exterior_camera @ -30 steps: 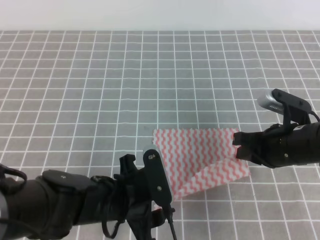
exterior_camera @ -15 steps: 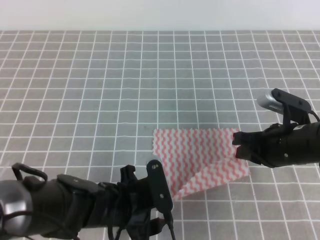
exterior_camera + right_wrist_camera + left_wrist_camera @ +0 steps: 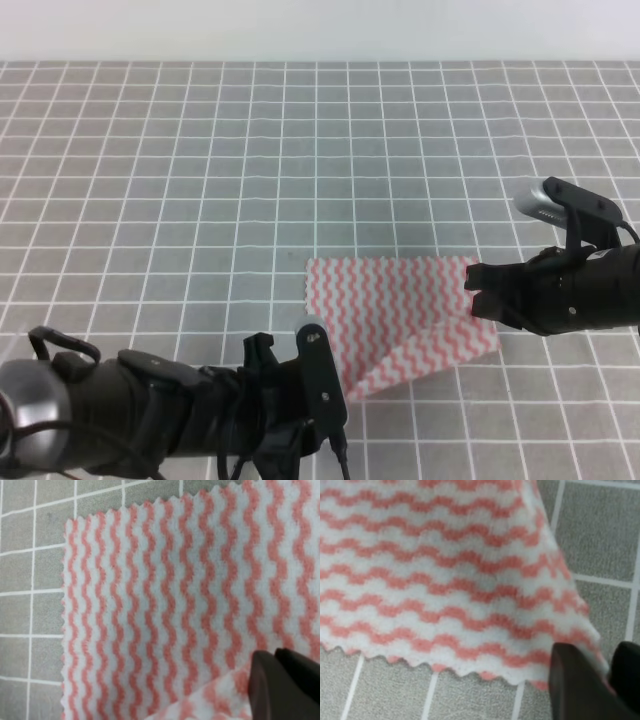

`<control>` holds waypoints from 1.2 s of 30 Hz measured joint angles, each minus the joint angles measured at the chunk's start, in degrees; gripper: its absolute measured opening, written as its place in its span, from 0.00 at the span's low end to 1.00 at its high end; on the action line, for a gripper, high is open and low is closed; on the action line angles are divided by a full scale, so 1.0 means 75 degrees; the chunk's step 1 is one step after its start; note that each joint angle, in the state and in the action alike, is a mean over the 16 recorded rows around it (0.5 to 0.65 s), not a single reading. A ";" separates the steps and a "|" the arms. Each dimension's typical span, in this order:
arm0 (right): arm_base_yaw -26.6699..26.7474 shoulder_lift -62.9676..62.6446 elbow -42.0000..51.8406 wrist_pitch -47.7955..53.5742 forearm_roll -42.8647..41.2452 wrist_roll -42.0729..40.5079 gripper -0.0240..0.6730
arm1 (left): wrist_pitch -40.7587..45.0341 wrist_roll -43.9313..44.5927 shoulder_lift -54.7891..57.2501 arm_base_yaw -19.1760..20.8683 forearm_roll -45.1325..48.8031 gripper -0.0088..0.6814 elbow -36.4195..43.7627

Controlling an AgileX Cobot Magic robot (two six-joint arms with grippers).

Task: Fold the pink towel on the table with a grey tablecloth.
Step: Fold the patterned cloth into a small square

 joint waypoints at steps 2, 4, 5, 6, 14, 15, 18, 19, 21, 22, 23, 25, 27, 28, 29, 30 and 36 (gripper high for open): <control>0.0000 0.0000 0.0000 0.0003 0.0000 -0.0001 0.01 | -0.0038 0.0011 0.0004 0.0000 -0.0001 0.18 -0.0030; 0.0000 0.0006 -0.0001 0.0004 0.0000 0.0000 0.01 | -0.0101 0.0006 0.0005 0.0000 -0.0001 0.13 -0.0070; 0.0000 0.0006 -0.0001 0.0006 0.0001 0.0000 0.01 | -0.0145 -0.0008 0.0011 0.0000 0.0008 0.11 -0.0095; 0.0001 0.0013 -0.0002 0.0005 0.0000 0.0001 0.01 | -0.0196 -0.0030 0.0016 0.0001 0.0017 0.10 -0.0123; 0.0001 0.0025 -0.0003 -0.0047 0.0000 0.0004 0.01 | -0.0744 -0.0379 -0.0001 0.0000 -0.0010 0.02 -0.0411; 0.0001 0.0019 -0.0002 -0.0059 0.0000 0.0005 0.01 | -0.0815 -0.0423 -0.0001 0.0000 -0.0010 0.02 -0.0457; 0.0001 0.0025 -0.0003 -0.0101 0.0000 0.0006 0.01 | -0.1024 -0.0541 0.0007 0.0000 -0.0001 0.01 -0.0611; 0.0001 0.0025 -0.0003 -0.0125 0.0000 0.0006 0.01 | -0.1089 -0.0575 0.0009 0.0000 -0.0001 0.01 -0.0668; 0.0001 0.0025 -0.0003 -0.0185 0.0000 0.0006 0.01 | -0.1205 -0.0634 0.0016 0.0003 -0.0001 0.01 -0.0791; 0.0001 0.0025 -0.0003 -0.0219 0.0000 0.0006 0.01 | -0.1257 -0.0655 0.0026 0.0008 -0.0001 0.01 -0.0860; 0.0001 0.0025 -0.0003 -0.0251 0.0000 0.0006 0.01 | -0.1301 -0.0669 0.0041 0.0015 -0.0001 0.01 -0.0932; 0.0001 0.0025 -0.0003 -0.0310 0.0000 0.0006 0.01 | -0.1366 -0.0692 0.0087 0.0046 -0.0010 0.01 -0.1093; 0.0001 0.0026 -0.0003 -0.0370 0.0001 0.0006 0.01 | -0.1419 -0.0716 0.0138 0.0082 -0.0028 0.01 -0.1261; 0.0000 0.0031 -0.0007 -0.0400 0.0003 0.0006 0.01 | -0.1453 -0.0720 0.0173 0.0102 -0.0028 0.01 -0.1343; -0.0004 0.0049 -0.0012 -0.0430 0.0004 0.0006 0.01 | -0.1483 -0.0726 0.0215 0.0121 -0.0019 0.01 -0.1419; -0.0008 0.0065 -0.0026 -0.0450 0.0006 0.0006 0.01 | -0.1506 -0.0734 0.0259 0.0139 -0.0019 0.01 -0.1494; -0.0035 0.0281 -0.0213 -0.0512 0.0013 0.0006 0.01 | -0.1591 -0.0777 0.0539 0.0254 -0.0043 0.01 -0.1916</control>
